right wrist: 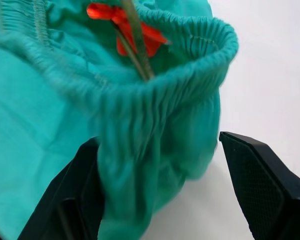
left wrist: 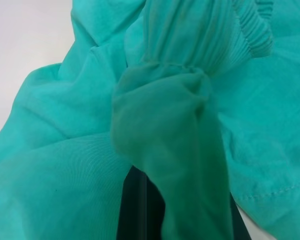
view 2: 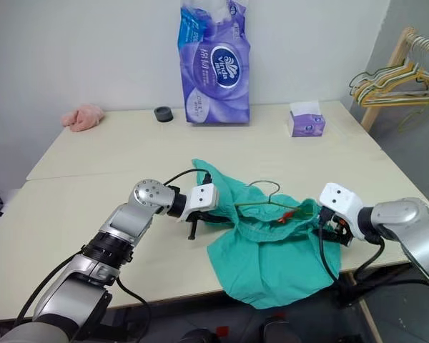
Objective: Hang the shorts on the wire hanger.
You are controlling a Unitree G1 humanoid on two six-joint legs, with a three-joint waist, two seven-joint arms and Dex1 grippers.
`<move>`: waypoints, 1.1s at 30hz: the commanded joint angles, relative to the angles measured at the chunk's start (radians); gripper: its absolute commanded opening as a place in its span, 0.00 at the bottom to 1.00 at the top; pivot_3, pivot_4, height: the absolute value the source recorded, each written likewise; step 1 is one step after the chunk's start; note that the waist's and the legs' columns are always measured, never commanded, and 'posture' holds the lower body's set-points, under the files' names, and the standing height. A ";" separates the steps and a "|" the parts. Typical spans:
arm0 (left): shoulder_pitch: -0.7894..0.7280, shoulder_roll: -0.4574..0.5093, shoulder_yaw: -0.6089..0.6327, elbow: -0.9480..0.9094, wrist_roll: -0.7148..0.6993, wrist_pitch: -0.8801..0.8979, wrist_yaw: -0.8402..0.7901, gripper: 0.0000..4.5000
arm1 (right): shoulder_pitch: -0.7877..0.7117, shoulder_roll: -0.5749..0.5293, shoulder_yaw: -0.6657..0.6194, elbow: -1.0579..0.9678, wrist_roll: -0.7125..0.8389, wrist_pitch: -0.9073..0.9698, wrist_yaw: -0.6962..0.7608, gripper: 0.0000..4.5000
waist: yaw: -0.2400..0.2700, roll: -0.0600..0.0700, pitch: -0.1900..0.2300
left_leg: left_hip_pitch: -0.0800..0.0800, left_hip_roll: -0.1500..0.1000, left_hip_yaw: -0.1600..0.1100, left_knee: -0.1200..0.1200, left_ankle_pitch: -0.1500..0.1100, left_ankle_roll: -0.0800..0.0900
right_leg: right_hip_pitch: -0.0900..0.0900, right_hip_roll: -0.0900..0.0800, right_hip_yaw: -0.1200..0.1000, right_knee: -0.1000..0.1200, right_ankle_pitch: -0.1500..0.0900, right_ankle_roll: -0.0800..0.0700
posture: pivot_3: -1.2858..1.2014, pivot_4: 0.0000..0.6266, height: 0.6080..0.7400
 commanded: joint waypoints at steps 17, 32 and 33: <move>-0.007 -0.013 0.054 -0.047 -0.078 0.015 0.008 0.00 | -0.112 0.075 0.086 0.127 -0.137 -0.130 0.168 0.00 | 0.000 0.000 0.000 | 0.000 0.000 -0.001 0.000 0.000 0.000 | 0.000 0.000 -0.001 0.001 0.003 -0.004 | 0.45 0.10 1.00; -0.116 0.045 0.155 0.157 -0.169 0.027 -0.052 0.64 | -0.075 0.060 0.015 0.056 -0.119 -0.096 0.183 0.00 | -0.003 0.000 0.000 | 0.000 0.000 -0.001 0.001 0.000 0.000 | 0.000 0.000 -0.001 0.001 0.003 -0.005 | 0.45 0.08 1.00; -0.135 0.058 0.159 0.186 -0.168 0.023 -0.065 0.64 | -0.070 0.057 0.010 0.052 -0.117 -0.095 0.186 0.00 | -0.004 0.000 0.000 | 0.000 0.000 -0.001 0.001 0.000 0.000 | 0.000 0.000 -0.001 0.001 0.003 -0.005 | 0.45 0.08 1.00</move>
